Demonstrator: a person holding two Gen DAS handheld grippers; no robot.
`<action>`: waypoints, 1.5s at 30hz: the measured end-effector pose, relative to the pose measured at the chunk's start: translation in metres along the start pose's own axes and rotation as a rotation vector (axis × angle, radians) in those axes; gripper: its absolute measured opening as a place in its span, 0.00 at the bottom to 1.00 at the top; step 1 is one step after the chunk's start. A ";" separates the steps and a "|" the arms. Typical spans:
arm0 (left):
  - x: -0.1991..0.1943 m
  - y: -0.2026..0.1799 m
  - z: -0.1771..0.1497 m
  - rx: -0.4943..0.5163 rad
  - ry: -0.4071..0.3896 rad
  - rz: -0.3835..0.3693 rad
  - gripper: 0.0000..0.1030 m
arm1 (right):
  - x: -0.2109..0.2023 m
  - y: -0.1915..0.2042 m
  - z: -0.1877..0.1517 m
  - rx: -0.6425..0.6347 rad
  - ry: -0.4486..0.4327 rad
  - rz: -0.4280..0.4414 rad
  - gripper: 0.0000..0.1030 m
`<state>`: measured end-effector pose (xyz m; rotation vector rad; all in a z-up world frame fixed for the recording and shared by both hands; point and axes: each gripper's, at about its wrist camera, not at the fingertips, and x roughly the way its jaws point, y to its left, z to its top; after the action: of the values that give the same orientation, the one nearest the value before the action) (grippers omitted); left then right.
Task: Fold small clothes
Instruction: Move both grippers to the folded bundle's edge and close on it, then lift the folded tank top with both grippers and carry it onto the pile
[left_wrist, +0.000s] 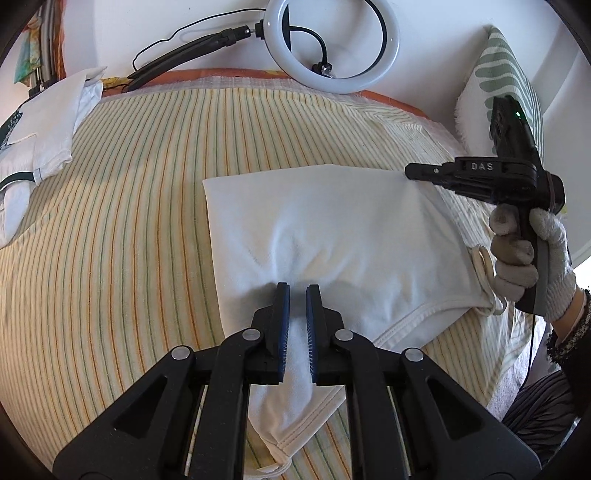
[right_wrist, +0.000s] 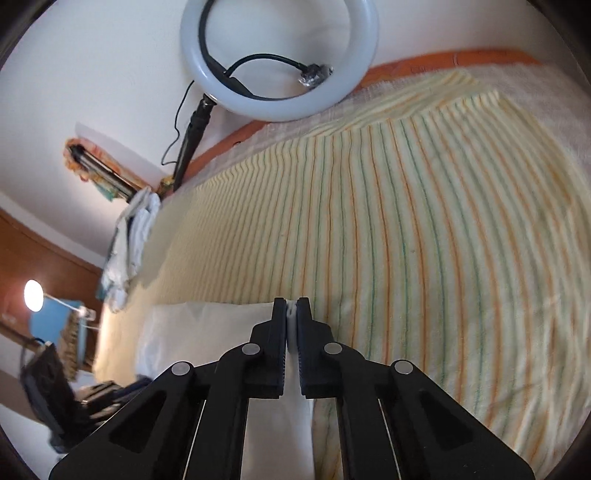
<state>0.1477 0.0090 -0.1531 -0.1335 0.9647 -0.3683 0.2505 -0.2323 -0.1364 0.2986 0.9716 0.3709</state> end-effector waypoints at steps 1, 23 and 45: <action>-0.001 0.001 0.000 -0.004 0.000 -0.002 0.07 | 0.000 0.000 0.001 -0.003 -0.005 -0.017 0.03; -0.012 0.096 -0.016 -0.506 0.018 -0.299 0.40 | -0.046 -0.042 -0.039 0.139 0.092 0.175 0.39; 0.022 0.081 0.008 -0.488 0.052 -0.321 0.25 | -0.013 -0.022 -0.044 0.145 0.196 0.284 0.19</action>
<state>0.1855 0.0760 -0.1876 -0.7313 1.0725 -0.4251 0.2101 -0.2541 -0.1592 0.5425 1.1544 0.5988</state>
